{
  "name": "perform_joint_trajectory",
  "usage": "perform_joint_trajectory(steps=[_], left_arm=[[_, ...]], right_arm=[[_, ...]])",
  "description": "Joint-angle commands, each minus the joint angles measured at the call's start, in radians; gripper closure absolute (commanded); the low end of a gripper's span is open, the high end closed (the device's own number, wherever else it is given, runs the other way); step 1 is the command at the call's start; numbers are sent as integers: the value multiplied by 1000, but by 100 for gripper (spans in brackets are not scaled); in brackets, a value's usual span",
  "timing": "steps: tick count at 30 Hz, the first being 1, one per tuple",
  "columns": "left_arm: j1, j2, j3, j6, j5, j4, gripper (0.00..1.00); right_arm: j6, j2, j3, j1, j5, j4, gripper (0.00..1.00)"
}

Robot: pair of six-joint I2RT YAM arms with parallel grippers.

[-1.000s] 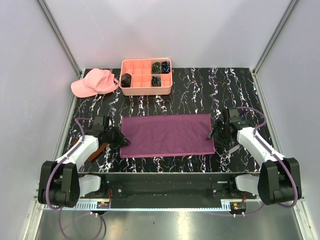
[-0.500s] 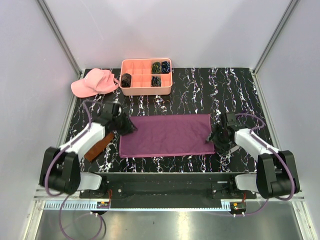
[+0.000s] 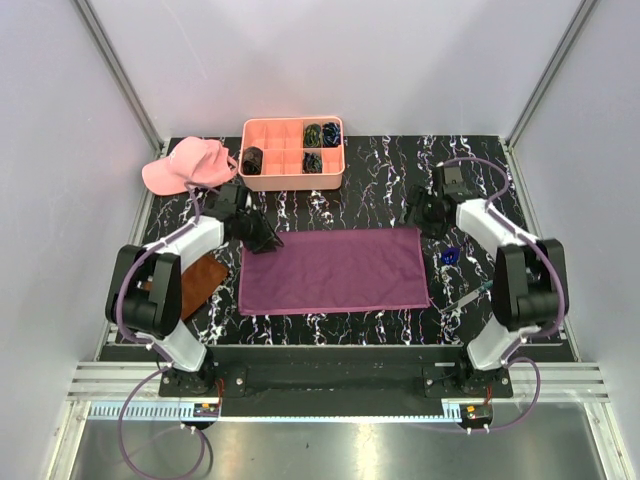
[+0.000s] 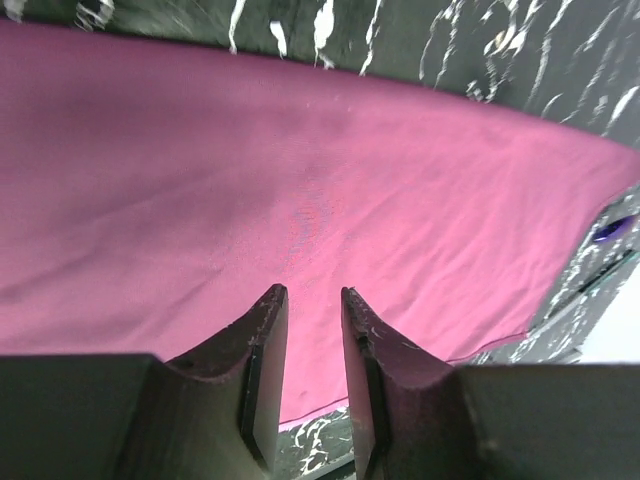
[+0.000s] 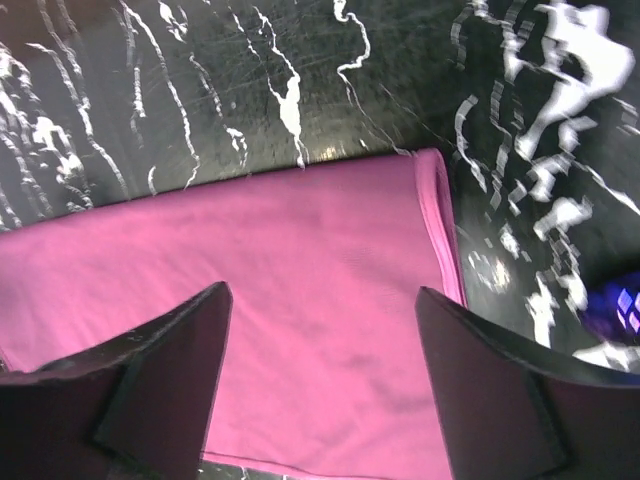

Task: Fold the napkin into a case and place the utensils inside
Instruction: Pick up the rectangle-folded napkin from the center of the board.

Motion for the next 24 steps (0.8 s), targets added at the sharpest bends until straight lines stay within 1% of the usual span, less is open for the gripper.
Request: perform_joint_trajectory(steps=[1,2,3,5,6,9,11,13,15,20,22,24], left_arm=[[79,-64,31,55,43,-5,69],[92,-54,51,67,48,-19,71],[120,-45,59,70,68,-24,72],[144,-25,79,78,71,-26,73],[148,-18,88,86,50,-27,73],[160,31,136,101,31,-45,75],[169,69,165,100,34,-56,78],[171,86,180,103,33,-59,78],[174,97,189,116,-4,-90,78],[201,121,173,130,-10,-104,78],[214,129,170,132,-33,-111,78],[232,137,174,133,-20,-121,78]], right_arm=[[-83,96,90,1,-83,10,23],[-86,122,106,1,-80,10,29],[-89,129,107,1,-68,12,37],[-97,146,107,1,-42,23,39],[-101,153,109,1,-37,26,46],[-117,186,127,1,-32,30,59],[-120,201,140,1,-32,30,62],[-117,204,141,1,-35,33,68],[-109,209,143,1,-43,44,68],[-112,241,153,1,-46,46,68],[-120,241,140,-1,-23,46,68],[-136,247,129,-1,30,46,68]])
